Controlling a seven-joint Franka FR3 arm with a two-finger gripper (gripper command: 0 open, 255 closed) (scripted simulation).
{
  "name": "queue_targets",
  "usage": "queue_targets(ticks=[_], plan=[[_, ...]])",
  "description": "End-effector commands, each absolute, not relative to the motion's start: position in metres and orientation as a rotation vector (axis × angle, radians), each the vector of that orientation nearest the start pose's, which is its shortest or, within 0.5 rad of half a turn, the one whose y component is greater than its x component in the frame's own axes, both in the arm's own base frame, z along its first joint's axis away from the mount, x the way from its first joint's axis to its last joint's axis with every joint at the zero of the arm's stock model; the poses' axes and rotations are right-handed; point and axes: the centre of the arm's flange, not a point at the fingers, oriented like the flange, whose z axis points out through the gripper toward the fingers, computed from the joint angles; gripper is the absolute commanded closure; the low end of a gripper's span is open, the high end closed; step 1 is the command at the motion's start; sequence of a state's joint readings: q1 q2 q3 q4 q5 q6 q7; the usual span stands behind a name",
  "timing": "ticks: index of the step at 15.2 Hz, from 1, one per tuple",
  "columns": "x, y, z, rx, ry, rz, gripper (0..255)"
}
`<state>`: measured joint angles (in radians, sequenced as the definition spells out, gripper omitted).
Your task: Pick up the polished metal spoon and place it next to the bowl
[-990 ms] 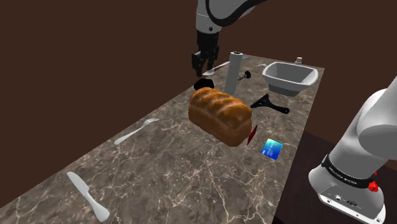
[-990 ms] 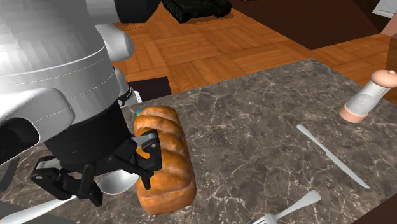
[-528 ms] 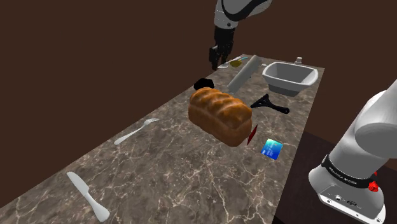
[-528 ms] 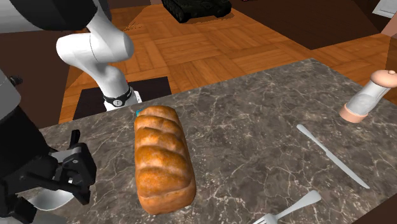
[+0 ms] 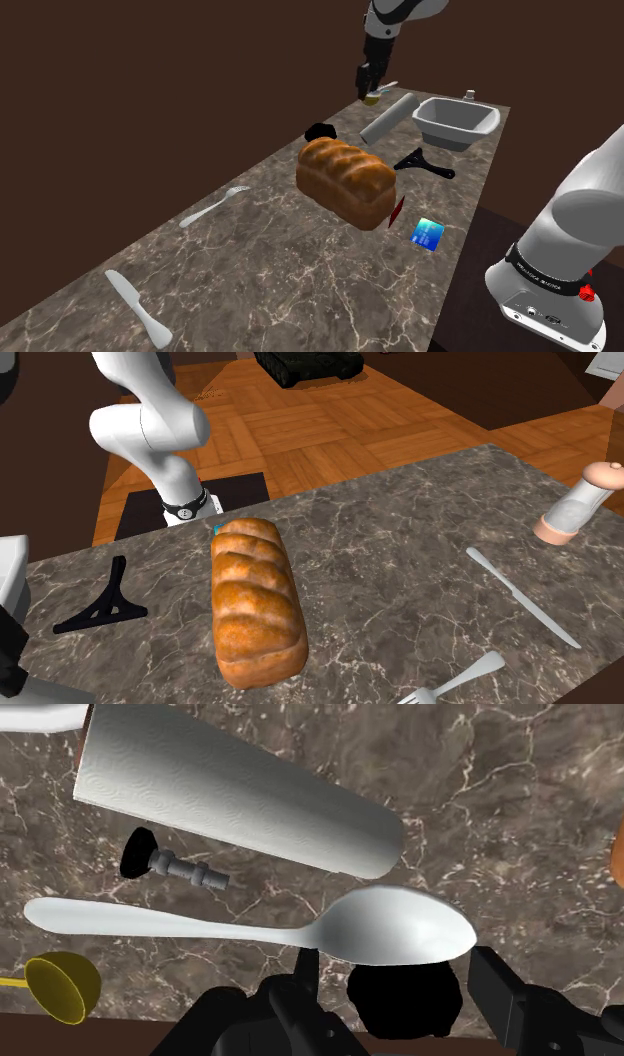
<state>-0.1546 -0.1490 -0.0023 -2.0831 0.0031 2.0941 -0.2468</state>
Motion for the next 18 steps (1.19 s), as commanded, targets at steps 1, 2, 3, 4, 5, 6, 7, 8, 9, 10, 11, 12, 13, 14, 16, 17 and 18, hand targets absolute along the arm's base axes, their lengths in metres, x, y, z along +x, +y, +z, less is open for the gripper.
queue_targets(ticks=[1,2,3,4,5,6,7,8,9,10,11,12,13,14,16,17,18], plan=[[0.522,-0.109,0.507,-3.158,-0.143,-0.25,255],[0.522,-0.122,0.507,-3.158,-0.143,-0.25,255],[0.521,-0.135,0.507,-3.158,-0.143,-0.25,255],[0.521,-0.149,0.507,-3.158,-0.143,-0.25,255],[0.52,-0.162,0.507,-3.158,-0.143,-0.25,255],[0.52,-0.175,0.507,-3.158,-0.143,-0.25,255],[0.519,-0.188,0.507,-3.158,-0.143,-0.25,255],[0.519,-0.201,0.507,-3.158,-0.143,-0.25,255],[0.518,-0.215,0.507,-3.158,-0.143,-0.25,255],[0.518,-0.228,0.507,-3.158,-0.143,-0.25,255],[0.517,-0.241,0.507,-3.158,-0.143,-0.25,255],[0.516,-0.254,0.507,-3.158,-0.143,-0.25,255],[0.516,-0.267,0.507,-3.158,-0.143,-0.25,255],[0.515,-0.281,0.507,-3.158,-0.143,-0.25,255],[0.514,-0.307,0.507,-3.158,-0.143,-0.25,255],[0.514,-0.32,0.507,-3.158,-0.143,-0.25,255],[0.513,-0.333,0.507,-3.158,-0.143,-0.25,255]])
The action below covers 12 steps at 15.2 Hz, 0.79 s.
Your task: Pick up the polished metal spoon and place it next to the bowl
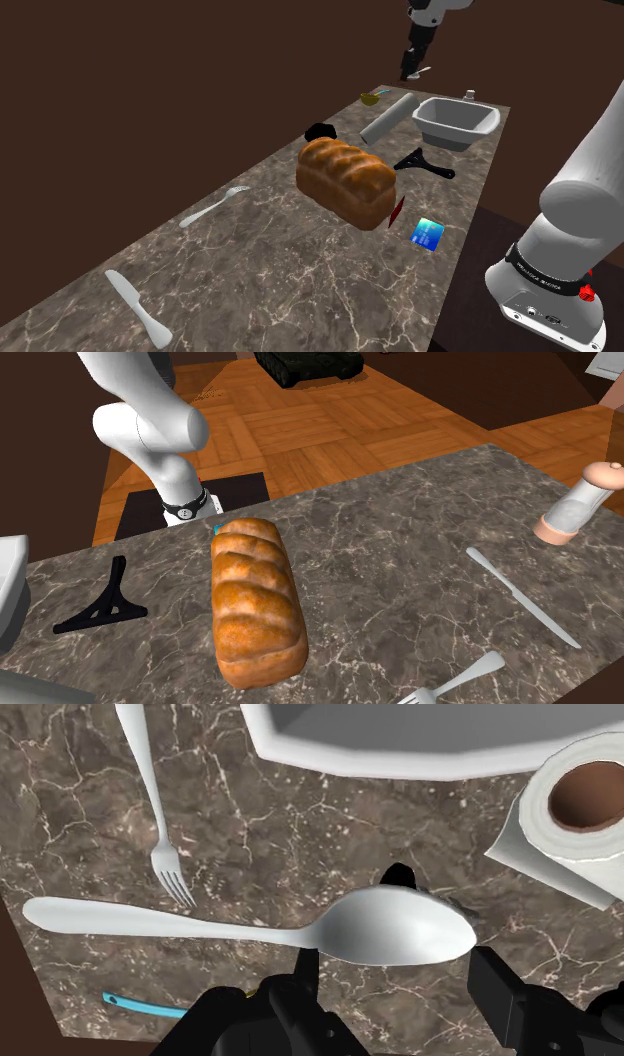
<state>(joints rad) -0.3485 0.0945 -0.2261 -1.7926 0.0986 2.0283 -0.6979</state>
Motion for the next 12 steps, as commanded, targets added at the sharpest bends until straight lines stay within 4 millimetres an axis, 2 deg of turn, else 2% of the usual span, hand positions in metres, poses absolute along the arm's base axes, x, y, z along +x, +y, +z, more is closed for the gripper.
queue_targets(ticks=[1,12], plan=[[0.513,-0.333,0.502,-3.158,-0.143,-0.25,255],[0.513,-0.333,0.444,-3.158,-0.143,-0.25,255]])
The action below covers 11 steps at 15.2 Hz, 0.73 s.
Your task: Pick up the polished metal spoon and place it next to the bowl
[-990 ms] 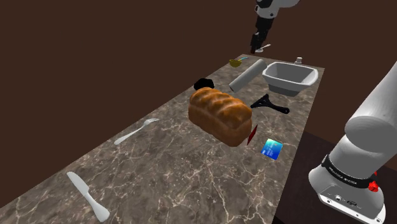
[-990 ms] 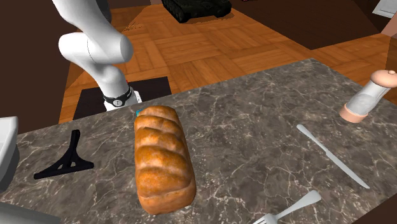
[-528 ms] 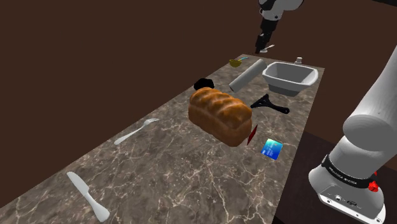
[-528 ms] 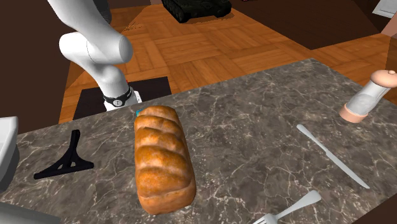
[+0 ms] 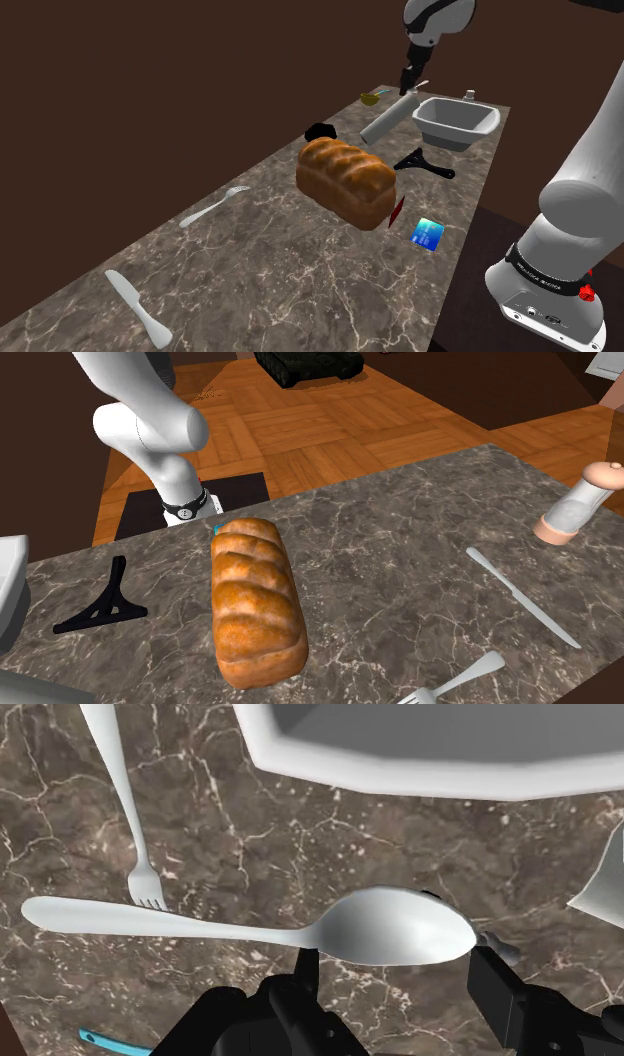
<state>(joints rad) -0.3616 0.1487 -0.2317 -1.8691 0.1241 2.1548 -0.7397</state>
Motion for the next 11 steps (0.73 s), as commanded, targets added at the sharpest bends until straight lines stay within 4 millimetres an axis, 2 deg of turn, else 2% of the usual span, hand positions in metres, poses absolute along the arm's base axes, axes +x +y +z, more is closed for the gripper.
queue_targets(ticks=[1,11], plan=[[0.513,-0.333,0.438,-3.158,-0.143,-0.25,255],[0.513,-0.333,0.386,-3.158,-0.143,-0.25,255]])
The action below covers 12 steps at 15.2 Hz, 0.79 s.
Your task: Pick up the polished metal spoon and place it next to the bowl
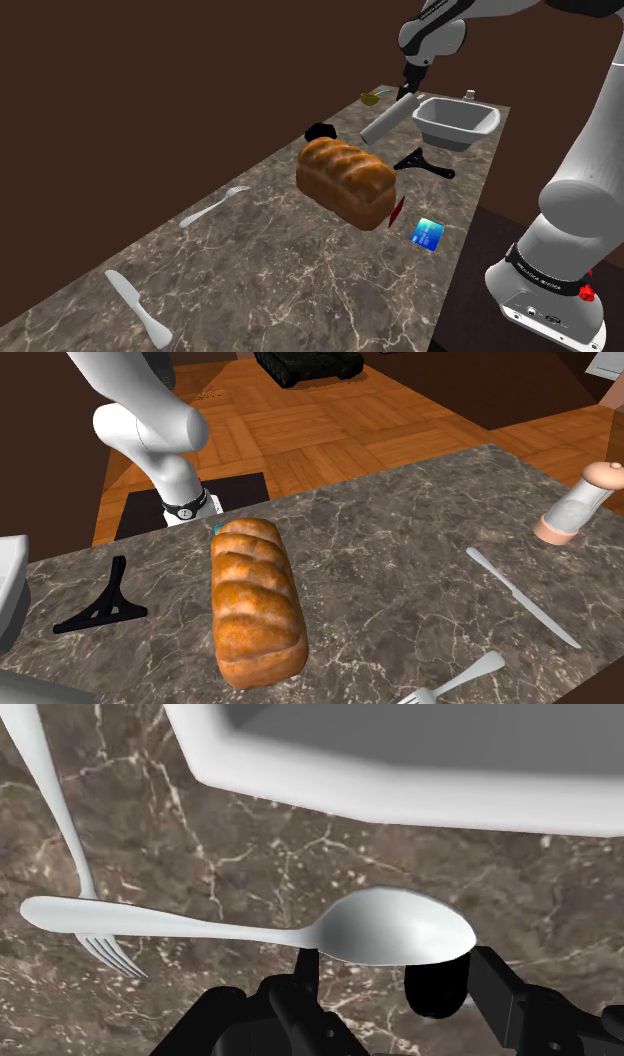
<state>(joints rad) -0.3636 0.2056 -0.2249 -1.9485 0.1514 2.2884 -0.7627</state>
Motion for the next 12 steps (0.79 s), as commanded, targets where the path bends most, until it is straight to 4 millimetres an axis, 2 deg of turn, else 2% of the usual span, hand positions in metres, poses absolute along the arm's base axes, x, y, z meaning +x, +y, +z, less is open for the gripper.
queue_targets(ticks=[1,8,12], plan=[[0.513,-0.333,0.38,-3.158,-0.143,-0.25,255],[0.513,-0.333,0.345,-3.158,-0.143,-0.25,255],[0.513,-0.333,0.345,-3.158,-0.143,-0.25,255]])
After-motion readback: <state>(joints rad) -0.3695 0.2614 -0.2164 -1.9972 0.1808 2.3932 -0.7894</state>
